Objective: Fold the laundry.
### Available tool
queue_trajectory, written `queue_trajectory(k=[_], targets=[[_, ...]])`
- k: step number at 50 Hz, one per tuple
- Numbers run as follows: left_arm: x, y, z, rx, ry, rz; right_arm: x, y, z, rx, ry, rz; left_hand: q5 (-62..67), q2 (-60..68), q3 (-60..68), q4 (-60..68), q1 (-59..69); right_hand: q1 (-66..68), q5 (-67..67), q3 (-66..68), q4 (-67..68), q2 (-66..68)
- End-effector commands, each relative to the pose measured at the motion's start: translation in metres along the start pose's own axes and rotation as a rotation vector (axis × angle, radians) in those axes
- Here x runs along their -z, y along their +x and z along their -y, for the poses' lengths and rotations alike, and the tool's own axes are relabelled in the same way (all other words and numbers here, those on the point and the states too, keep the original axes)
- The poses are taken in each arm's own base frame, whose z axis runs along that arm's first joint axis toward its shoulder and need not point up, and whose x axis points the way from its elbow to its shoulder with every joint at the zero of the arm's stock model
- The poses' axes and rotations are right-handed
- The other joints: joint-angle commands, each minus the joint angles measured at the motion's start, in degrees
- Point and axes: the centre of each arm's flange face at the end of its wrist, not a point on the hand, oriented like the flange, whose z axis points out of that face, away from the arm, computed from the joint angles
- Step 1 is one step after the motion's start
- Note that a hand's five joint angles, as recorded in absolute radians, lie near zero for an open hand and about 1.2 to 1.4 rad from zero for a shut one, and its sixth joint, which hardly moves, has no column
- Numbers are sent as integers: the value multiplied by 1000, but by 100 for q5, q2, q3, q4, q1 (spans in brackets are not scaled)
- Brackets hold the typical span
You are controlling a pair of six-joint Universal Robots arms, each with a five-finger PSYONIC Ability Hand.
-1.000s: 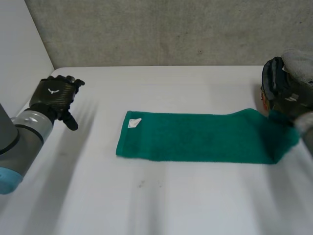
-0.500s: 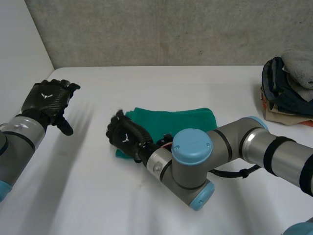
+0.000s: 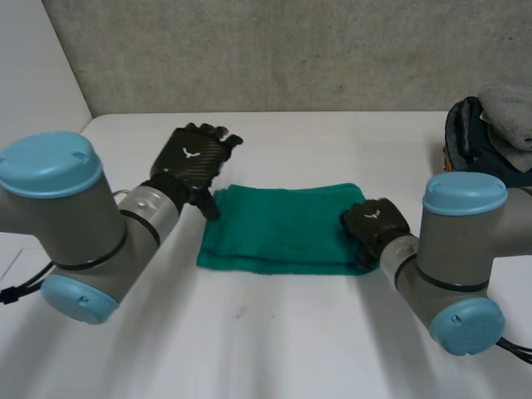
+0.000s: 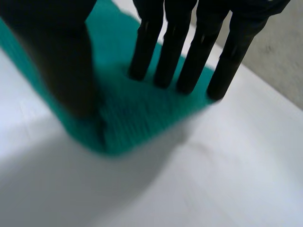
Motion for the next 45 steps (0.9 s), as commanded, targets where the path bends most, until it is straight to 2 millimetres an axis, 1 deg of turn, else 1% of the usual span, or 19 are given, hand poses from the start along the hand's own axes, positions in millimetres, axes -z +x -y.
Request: queue_trajectory(k=[1,6,8,9,11,13,14,18,20,21,22,24,28,31,32,33,37,42,45], targets=[[3,7,0,0,-3,-16,-14,30,-14,128,-7,-155,-293,-199,-237,-172,-95,2930,3111,3135,3154,2914],[10,-1,11,-2,12,4,-9,48,37,282,216,-283,-293,-199,-237,-172,-95,2930,3111,3135,3154,2914],[13,-6,12,-2,15,18,-6,39,49,341,261,-272,-293,-199,-237,-172,-95,2930,3111,3135,3154,2914],[15,-12,13,-2,14,36,-4,28,57,373,296,-249,-293,-199,-237,-172,-95,2930,3111,3135,3154,2914],[16,-19,14,0,15,56,6,-23,76,462,418,-114,-293,-199,-237,-172,-95,2930,3111,3135,3154,2914],[19,-26,14,2,13,75,10,-59,77,502,480,6,-293,-199,-237,-172,-95,2930,3111,3135,3154,2914],[20,-28,14,1,12,79,14,-91,72,533,530,126,-293,-199,-237,-172,-95,2930,3111,3135,3154,2914],[22,-32,12,3,9,93,15,-132,55,565,577,327,-293,-199,-237,-172,-95,2930,3111,3135,3154,2914],[22,-36,10,4,1,111,12,-137,52,563,575,351,-293,-199,-237,-172,-95,2930,3111,3135,3154,2914],[22,-39,9,8,-5,122,11,-139,50,561,570,354,-293,-199,-237,-172,-95,2187,2368,2391,2411,2171],[22,-41,8,12,-9,133,8,-139,50,555,567,345,-293,-199,-237,-172,-95,-1618,-1437,-1413,-1393,-1634],[21,-45,8,35,-16,168,7,-134,52,540,551,316,-289,-194,-233,-167,-91,-4070,-3889,-3865,-3846,-4086],[20,-51,11,73,-6,206,11,-116,65,368,517,263,-255,-161,-199,-134,-58,-4070,-3889,-3865,-3846,-4086],[17,-52,18,93,20,208,26,-91,93,122,546,252,-238,-144,-182,-117,-40,-4070,-3889,-3865,-3846,-4086],[14,-51,22,105,34,207,27,-79,100,59,551,239,-238,-144,-182,-117,-40,-4070,-3889,-3865,-3846,-4086],[12,-52,24,110,43,208,24,-53,107,-45,540,202,-238,-144,-182,-117,-40,-4070,-3889,-3865,-3846,-4086],[3,-36,25,132,50,163,17,-5,101,-186,434,142,-238,-144,-182,-117,-40,-4070,-3889,-3865,-3846,-4086],[-9,15,24,141,52,42,12,-3,99,-219,315,162,-238,-144,-182,-117,-40,-4070,-3889,-3865,-3846,-4086],[-18,39,7,139,4,9,-5,-8,86,-230,228,184,-238,-144,-182,-117,-40,-4070,-3889,-3865,-3846,-4086]])
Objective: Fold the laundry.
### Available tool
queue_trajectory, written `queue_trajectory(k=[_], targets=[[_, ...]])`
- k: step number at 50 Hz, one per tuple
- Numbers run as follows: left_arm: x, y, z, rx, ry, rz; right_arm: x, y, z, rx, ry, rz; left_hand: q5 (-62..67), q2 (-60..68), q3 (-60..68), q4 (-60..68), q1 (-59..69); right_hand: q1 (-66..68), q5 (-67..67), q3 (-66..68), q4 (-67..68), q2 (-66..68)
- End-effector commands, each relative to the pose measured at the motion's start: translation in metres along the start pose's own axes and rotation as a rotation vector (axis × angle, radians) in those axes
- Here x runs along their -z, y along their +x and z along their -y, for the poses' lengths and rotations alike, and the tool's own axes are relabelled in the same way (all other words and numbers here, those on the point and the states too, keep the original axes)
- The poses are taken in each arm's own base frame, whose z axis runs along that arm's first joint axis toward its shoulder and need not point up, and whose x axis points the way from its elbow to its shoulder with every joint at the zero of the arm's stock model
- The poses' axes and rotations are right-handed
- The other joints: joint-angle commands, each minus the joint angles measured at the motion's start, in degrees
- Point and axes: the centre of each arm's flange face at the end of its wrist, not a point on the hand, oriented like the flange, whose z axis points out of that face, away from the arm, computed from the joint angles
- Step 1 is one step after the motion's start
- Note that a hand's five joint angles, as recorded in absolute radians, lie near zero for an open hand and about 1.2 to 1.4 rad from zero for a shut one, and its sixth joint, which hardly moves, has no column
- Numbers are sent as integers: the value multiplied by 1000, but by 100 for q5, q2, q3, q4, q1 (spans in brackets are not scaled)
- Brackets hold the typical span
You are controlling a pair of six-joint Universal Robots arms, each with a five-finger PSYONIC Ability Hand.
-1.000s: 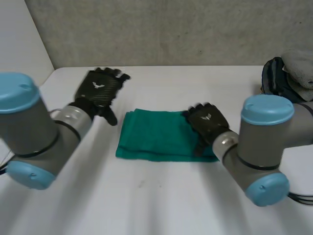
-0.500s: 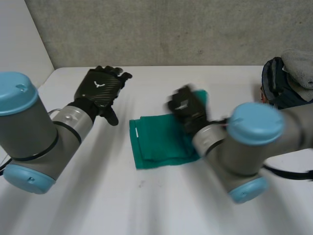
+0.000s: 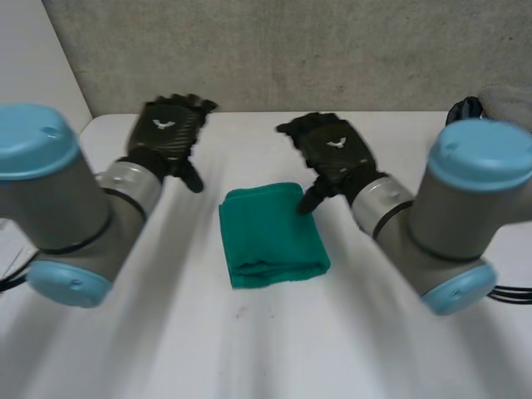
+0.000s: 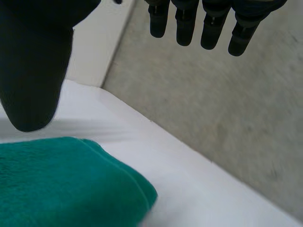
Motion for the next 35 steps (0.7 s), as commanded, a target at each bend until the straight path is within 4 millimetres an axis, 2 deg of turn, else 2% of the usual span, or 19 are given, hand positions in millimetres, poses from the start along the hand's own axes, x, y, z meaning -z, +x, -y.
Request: queue_trajectory(k=[1,6,10,14,17,21,22,23,25,26,28,29,31,33,35], targets=[[-10,58,-33,2,-74,-102,-15,7,-27,-56,-187,3,-238,-144,-182,-116,-40,-285,-271,-210,-257,-225],[-15,62,-82,-32,-239,-8,-28,8,-49,-91,-256,17,-238,-144,-182,-116,-40,-285,-271,-210,-257,-225],[-6,65,-105,-68,-347,15,-35,6,-73,-97,-322,30,-238,-144,-182,-116,-40,-285,-271,-210,-257,-225],[0,63,-113,-78,-412,7,-36,5,-90,-95,-389,39,-238,-144,-182,-116,-40,-177,-162,-102,-148,-116],[3,62,-111,-79,-419,6,-36,6,-88,-37,-393,37,-238,-144,-182,-116,-40,193,208,268,222,254],[0,56,-94,-70,-377,19,-33,10,-70,84,-359,18,-255,-161,-199,-133,-57,614,629,689,643,675],[-2,50,-75,-60,-332,29,-31,12,-64,108,-349,8,-272,-177,-216,-150,-74,614,629,690,643,675],[-2,47,-66,-56,-308,32,-28,14,-54,147,-330,-16,-272,-177,-216,-150,-74,614,629,690,643,675],[-3,44,-50,-49,-263,23,-26,16,-48,188,-306,-36,-289,-194,-233,-167,-91,614,629,690,643,675],[-5,41,-34,-43,-213,7,-25,16,-45,208,-289,-43,-293,-199,-237,-171,-95,614,629,690,643,675],[-5,41,-20,-35,-167,-26,-21,9,-40,246,-241,-43,-293,-199,-237,-171,-95,581,596,656,610,642],[-7,40,-6,-28,-123,-60,-19,4,-38,257,-221,-39,-289,-194,-233,-167,-91,564,579,639,593,625],[-8,40,8,-19,-75,-103,-11,-16,-35,289,-180,-4,-272,-177,-216,-150,-74,531,546,606,560,592],[-10,37,22,-11,-23,-161,-5,-32,-38,307,-173,30,-272,-177,-216,-150,-74,530,545,605,559,591],[-9,40,27,-8,-2,-217,4,-51,-49,329,-184,76,-255,-161,-199,-133,-57,514,529,589,543,575]])
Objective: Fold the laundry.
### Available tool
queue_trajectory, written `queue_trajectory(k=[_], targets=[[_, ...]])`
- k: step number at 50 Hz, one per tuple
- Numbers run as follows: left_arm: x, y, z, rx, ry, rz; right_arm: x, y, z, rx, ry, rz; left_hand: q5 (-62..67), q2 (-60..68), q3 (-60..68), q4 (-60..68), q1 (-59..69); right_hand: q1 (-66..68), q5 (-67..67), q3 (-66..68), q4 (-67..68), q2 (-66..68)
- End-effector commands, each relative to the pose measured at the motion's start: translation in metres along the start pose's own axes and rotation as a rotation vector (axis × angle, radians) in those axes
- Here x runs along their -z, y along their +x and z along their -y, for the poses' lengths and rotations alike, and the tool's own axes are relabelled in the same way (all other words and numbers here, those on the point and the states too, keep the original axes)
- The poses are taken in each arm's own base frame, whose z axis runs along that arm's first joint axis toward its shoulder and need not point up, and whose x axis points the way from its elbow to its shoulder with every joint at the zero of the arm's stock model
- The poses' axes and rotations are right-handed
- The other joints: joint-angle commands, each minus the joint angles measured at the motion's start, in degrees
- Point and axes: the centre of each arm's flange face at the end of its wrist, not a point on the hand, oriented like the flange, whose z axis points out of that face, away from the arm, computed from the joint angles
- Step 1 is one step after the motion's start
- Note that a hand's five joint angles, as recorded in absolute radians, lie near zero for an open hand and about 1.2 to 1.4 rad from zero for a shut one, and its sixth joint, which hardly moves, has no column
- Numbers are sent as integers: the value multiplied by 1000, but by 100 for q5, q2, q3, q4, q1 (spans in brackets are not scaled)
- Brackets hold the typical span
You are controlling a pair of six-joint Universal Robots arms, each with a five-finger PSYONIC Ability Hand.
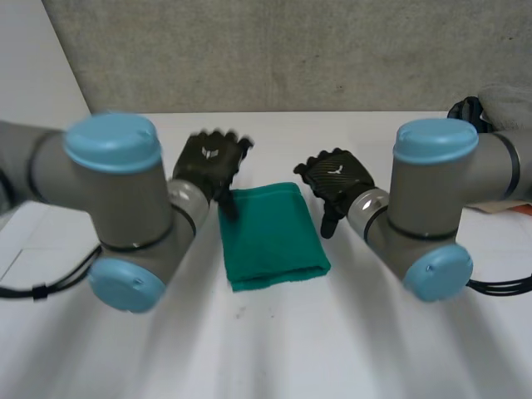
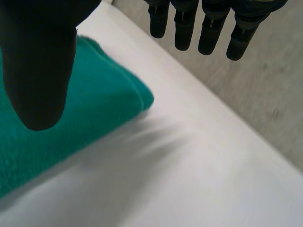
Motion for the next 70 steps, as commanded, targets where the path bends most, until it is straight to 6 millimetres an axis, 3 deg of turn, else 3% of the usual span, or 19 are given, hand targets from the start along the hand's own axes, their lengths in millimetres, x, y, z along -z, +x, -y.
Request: queue_trajectory(k=[1,6,15,33,37,39,44,48,49,52,53,55,56,59,62,63,66,67,70], targets=[[5,0,43,2,159,-199,25,-55,-5,91,57,92,-255,-161,-199,-133,-57,475,191,257,280,281],[11,15,48,-1,195,-415,26,-74,-26,101,22,131,-255,-161,-199,-133,-57,475,191,257,280,281],[14,17,42,17,154,-480,5,-83,-48,106,49,118,-255,-161,-199,-133,-57,894,610,676,699,699],[13,18,36,24,137,-483,-15,-84,-50,129,133,88,-255,-161,-199,-133,-57,3116,2832,2898,2921,2921],[13,18,36,26,135,-483,-18,-85,-52,139,147,84,-238,-144,-182,-117,-41,4693,4409,4474,4498,4498],[13,18,36,26,135,-483,-20,-83,-49,141,164,73,-255,-161,-199,-133,-57,6670,6386,6451,6475,6475],[14,16,39,22,145,-478,-28,-70,-25,133,250,9,-255,-161,-199,-133,-57,6676,6392,6458,6481,6482],[15,11,45,18,164,-464,-34,-28,15,117,361,-120,-238,-144,-182,-117,-41,6676,6392,6458,6481,6482],[15,9,48,18,172,-458,-35,1,30,111,402,-198,-238,-144,-182,-116,-40,6676,6392,6458,6481,6482],[20,-2,64,12,213,-429,-33,45,53,112,479,-307,-238,-144,-182,-116,-40,6676,6392,6458,6481,6482],[21,-4,68,12,223,-423,-29,69,72,112,553,-369,-238,-144,-182,-116,-40,6676,6392,6458,6481,6482],[24,-8,74,26,236,-405,-24,93,88,108,619,-428,-238,-144,-182,-116,-40,6676,6392,6458,6481,6482],[24,-9,75,33,238,-402,-19,120,100,103,672,-488,-238,-144,-182,-116,-40,6676,6392,6458,6481,6482],[27,-11,81,52,250,-395,-13,159,105,100,712,-561,-238,-144,-182,-116,-40,6676,6392,6458,6481,6482],[29,-10,81,58,249,-397,-2,211,103,106,736,-634,-238,-144,-182,-116,-40,6676,6392,6458,6481,6482],[29,-10,80,59,245,-398,3,234,95,104,737,-653,-238,-144,-182,-116,-40,6676,6392,6458,6481,6482],[30,-7,76,64,230,-404,10,269,80,98,732,-676,-238,-144,-182,-116,-40,6676,6392,6458,6481,6482],[31,-7,74,64,224,-405,13,291,65,90,716,-682,-238,-144,-182,-116,-40,6676,6392,6458,6481,6482],[31,-6,69,67,210,-409,20,321,43,86,698,-677,-238,-144,-182,-116,-40,6676,6392,6458,6481,6482]])
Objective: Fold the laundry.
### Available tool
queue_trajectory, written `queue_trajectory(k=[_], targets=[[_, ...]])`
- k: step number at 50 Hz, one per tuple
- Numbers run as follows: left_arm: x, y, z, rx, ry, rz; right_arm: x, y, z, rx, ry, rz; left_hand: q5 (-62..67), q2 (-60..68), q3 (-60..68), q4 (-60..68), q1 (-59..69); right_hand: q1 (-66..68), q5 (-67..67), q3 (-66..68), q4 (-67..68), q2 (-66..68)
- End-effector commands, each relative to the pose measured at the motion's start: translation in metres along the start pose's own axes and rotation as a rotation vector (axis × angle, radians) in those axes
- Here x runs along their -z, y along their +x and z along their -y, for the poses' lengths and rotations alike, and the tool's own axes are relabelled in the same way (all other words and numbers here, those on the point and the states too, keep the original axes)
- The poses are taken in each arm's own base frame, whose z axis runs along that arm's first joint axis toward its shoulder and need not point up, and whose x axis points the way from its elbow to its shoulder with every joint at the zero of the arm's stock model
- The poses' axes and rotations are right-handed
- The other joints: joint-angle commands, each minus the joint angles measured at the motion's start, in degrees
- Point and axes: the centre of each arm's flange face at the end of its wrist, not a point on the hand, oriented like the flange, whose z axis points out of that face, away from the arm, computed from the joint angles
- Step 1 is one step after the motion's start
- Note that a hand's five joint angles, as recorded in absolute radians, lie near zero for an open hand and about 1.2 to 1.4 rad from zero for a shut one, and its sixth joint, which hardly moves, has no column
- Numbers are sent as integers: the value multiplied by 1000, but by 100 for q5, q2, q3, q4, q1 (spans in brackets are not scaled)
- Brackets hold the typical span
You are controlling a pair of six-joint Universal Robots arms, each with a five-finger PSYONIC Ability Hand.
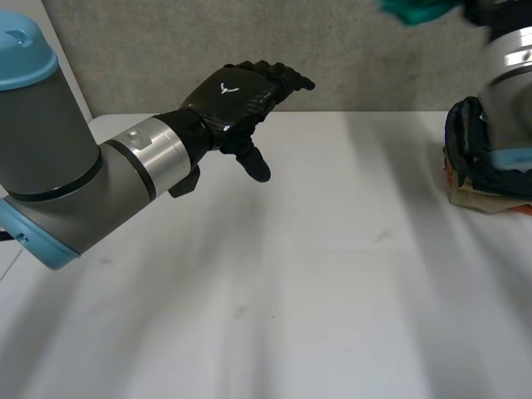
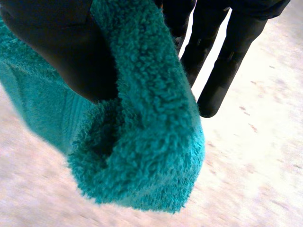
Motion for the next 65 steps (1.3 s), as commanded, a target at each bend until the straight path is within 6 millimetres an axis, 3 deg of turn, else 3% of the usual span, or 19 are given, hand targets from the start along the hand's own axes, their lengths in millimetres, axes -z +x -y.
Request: queue_trajectory(k=[1,8,13,17,20,27,31,33,36,46,50,58,59,65], targets=[[2,5,-11,16,-32,-11,6,95,-73,-6,-74,-2,-238,-144,-182,-117,-34,2269,1594,1288,1136,1409],[5,8,-19,29,-59,-16,40,128,-137,-65,-181,108,-238,-144,-182,-117,-34,2269,1594,1288,1136,1409],[7,12,-26,40,-82,-22,91,162,-188,-69,-291,136,-238,-144,-182,-117,-34,2269,1594,1288,1136,1409],[8,13,-29,44,-90,-25,116,156,-209,-108,-336,220,-238,-144,-182,-117,-34,2269,1594,1288,1136,1409],[9,13,-31,46,-94,-24,123,151,-217,-115,-347,252,-238,-144,-182,-117,-34,2269,1594,1288,1136,1409],[8,13,-28,44,-86,-23,118,156,-215,-100,-341,209,-238,-144,-182,-117,-34,2269,1594,1288,1136,1409],[8,21,-25,40,-80,-41,115,161,-212,-93,-347,166,-238,-144,-182,-117,-34,-1148,-1823,-2129,-2281,-2007],[8,24,-23,37,-75,-49,114,164,-208,-98,-366,119,-238,-144,-182,-117,-34,-3604,-4279,-4585,-4737,-4464],[10,28,-17,32,-60,-57,109,172,-194,-102,-402,43,-238,-144,-182,-117,-34,-4731,-5406,-5712,-5864,-5591],[18,42,4,15,-11,-84,111,180,-149,-154,-561,-36,-238,-144,-182,-117,-34,-4731,-5406,-5712,-5864,-5591],[23,45,14,11,11,-87,110,179,-122,-136,-592,-43,-255,-160,-199,-133,-51,-4731,-5406,-5712,-5864,-5591],[34,47,38,32,70,-85,95,191,-59,-29,-560,-121,-238,-144,-182,-117,-34,-4731,-5406,-5712,-5864,-5591],[35,46,41,31,76,-81,90,193,-41,-6,-534,-139,-238,-144,-182,-117,-34,-4731,-5406,-5712,-5864,-5591],[47,42,65,13,139,-49,78,191,21,38,-427,-187,-238,-144,-182,-117,-34,-4731,-5406,-5712,-5864,-5591]])
